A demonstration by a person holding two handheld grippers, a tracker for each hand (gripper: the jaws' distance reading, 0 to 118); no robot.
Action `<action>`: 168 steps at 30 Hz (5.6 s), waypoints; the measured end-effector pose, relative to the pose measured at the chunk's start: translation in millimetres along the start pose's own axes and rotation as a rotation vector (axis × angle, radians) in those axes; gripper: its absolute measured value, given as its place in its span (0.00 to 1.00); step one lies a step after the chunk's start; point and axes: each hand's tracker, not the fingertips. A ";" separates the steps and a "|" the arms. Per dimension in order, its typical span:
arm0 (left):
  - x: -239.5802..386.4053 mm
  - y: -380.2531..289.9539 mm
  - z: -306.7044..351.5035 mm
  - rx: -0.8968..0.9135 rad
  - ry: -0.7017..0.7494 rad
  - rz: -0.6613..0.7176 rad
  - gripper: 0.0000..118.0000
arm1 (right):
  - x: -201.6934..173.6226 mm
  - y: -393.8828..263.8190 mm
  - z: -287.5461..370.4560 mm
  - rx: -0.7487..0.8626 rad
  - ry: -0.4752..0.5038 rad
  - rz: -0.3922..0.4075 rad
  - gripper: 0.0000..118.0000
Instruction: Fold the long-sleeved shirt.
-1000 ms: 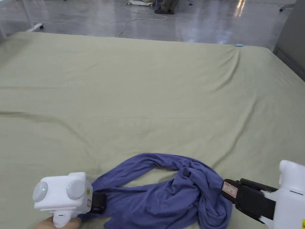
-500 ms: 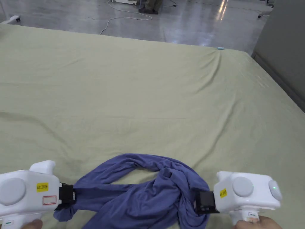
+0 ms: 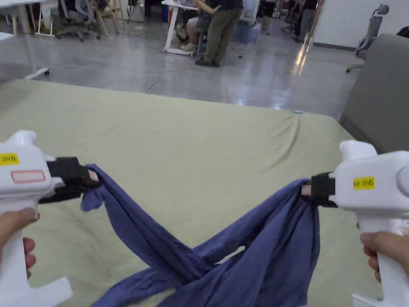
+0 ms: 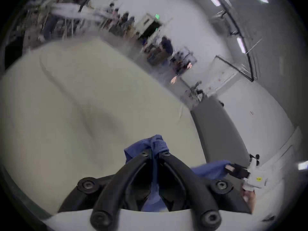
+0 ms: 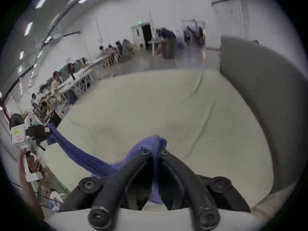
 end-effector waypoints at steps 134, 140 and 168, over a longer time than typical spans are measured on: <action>89.8 73.0 -96.3 -0.097 0.230 -0.373 0.00 | 64.8 -44.8 38.2 0.056 0.137 -0.204 0.03; 119.6 156.2 -2.8 0.081 0.248 -0.315 0.00 | 71.6 92.5 72.1 0.108 0.169 -0.333 0.03; 112.0 277.3 -77.5 0.194 0.251 -0.227 0.00 | 37.0 269.1 -28.0 0.177 0.036 -0.250 0.03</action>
